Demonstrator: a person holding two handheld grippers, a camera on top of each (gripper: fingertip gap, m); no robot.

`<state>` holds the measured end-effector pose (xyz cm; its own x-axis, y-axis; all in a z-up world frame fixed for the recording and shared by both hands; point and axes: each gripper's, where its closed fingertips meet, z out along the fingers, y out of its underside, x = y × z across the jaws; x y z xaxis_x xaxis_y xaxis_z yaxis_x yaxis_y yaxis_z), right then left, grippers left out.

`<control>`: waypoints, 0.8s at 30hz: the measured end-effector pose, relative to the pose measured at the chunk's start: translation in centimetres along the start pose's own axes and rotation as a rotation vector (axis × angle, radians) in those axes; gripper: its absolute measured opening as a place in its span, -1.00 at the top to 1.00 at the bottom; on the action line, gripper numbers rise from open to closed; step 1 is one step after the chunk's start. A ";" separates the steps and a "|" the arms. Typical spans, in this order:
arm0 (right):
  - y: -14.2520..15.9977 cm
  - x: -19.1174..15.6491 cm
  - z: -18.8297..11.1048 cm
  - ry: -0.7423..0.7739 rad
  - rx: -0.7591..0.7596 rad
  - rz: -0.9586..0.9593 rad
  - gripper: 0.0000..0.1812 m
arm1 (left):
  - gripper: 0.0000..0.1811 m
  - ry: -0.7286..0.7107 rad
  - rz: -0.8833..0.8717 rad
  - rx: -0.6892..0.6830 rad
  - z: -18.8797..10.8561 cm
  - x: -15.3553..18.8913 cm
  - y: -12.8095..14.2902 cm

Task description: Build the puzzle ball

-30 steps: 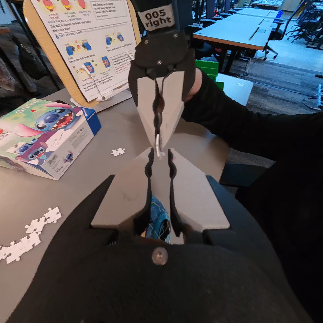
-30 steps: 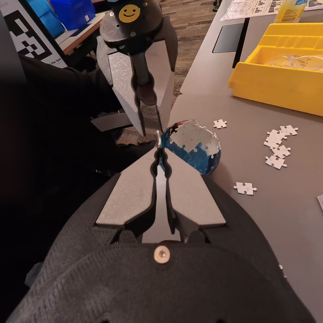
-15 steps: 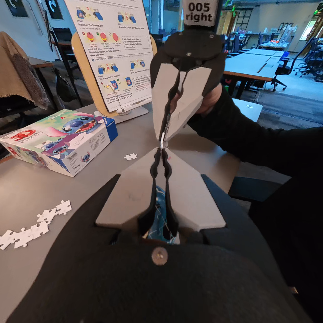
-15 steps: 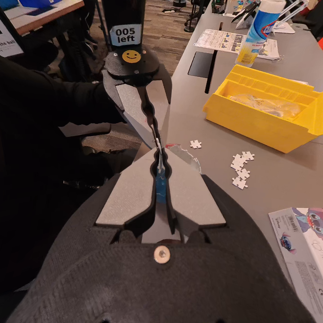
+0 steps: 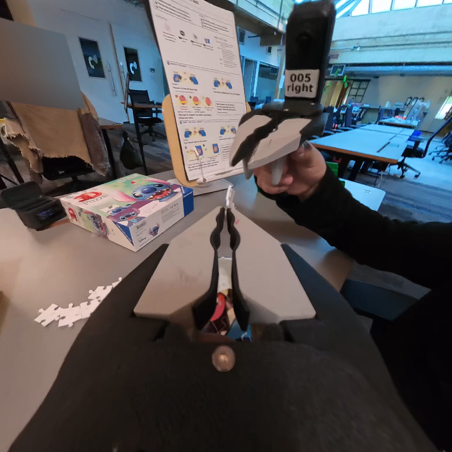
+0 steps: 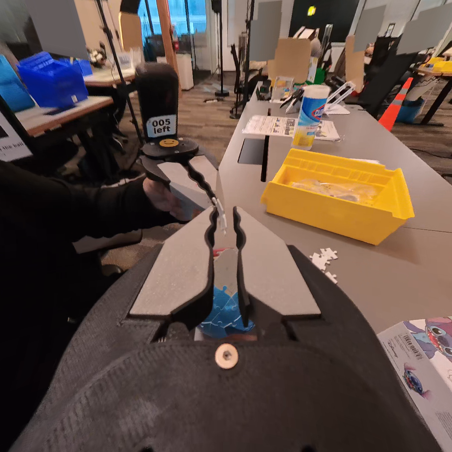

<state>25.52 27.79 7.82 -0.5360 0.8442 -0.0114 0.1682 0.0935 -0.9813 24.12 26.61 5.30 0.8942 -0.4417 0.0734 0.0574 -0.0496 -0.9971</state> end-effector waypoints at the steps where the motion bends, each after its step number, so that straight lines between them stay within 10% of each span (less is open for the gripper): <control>1: -0.2 0.4 -0.3 0.008 0.018 0.014 0.90 | 1.00 0.001 -0.024 0.017 -0.3 -0.3 -0.2; 18: 2.9 0.8 2.2 -0.084 -0.032 0.124 1.00 | 0.98 0.013 -0.119 -0.048 -0.4 -0.9 1.1; 24: 8.6 7.1 -1.5 0.107 -0.169 0.096 1.00 | 0.16 -0.174 -0.080 -0.246 -5.8 -1.5 7.5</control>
<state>24.37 35.41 -0.38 -0.4216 0.9038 -0.0737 0.3552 0.0898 -0.9305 20.65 21.66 -2.19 0.9550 -0.2685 0.1257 0.0402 -0.3026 -0.9523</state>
